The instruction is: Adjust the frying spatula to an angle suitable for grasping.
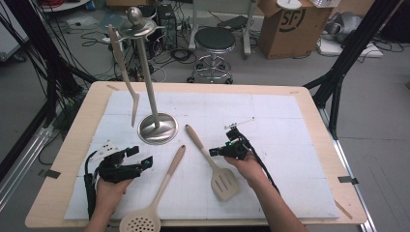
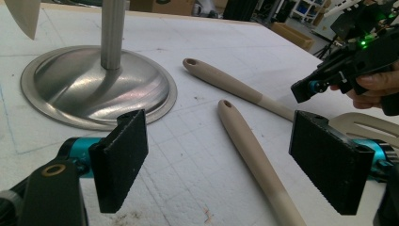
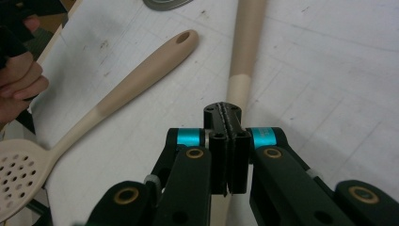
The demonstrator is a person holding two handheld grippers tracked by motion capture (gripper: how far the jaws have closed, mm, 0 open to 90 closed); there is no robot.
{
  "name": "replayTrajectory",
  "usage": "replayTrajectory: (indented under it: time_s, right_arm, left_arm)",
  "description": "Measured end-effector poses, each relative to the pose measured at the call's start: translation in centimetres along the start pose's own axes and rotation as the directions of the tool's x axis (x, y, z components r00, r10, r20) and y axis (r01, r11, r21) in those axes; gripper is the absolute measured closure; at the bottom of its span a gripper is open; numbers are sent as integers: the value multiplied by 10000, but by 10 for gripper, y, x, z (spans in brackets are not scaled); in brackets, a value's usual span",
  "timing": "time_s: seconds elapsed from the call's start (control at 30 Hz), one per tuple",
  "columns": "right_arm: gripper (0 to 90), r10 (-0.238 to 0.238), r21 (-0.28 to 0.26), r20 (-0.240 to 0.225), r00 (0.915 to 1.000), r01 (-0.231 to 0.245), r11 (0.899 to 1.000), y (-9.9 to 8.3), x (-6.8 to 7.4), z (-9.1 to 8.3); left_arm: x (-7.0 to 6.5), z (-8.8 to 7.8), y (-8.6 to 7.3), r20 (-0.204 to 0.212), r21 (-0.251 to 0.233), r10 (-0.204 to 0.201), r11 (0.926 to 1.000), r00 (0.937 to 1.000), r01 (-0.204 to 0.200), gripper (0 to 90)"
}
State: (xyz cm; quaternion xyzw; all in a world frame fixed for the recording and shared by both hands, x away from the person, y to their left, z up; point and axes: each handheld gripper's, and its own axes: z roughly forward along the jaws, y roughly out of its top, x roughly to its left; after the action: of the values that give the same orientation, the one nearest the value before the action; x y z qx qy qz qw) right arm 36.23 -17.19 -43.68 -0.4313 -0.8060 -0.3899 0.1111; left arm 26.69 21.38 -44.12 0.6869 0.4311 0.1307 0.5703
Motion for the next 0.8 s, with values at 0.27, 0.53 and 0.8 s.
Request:
replayTrajectory:
  time_s: [0.27, 0.53, 0.8]
  right_arm:
    - [899, -191, 458, -317, 9993, 206, 9987, -6, 6, 2]
    - [899, -516, 1164, -428, 9978, 563, 9916, -3, 16, 12]
    - [899, -1011, 2115, 218, 9946, 943, 9728, -2, 19, 23]
  left_arm:
    - [1, 1, 0, -7, 5, -13, 10000, 10000, 13, 206]
    - [0, 1, 0, 4, -22, -11, 10000, 10000, 11, 206]
    - [1, 0, 0, -7, -41, -23, 10000, 10000, 23, 206]
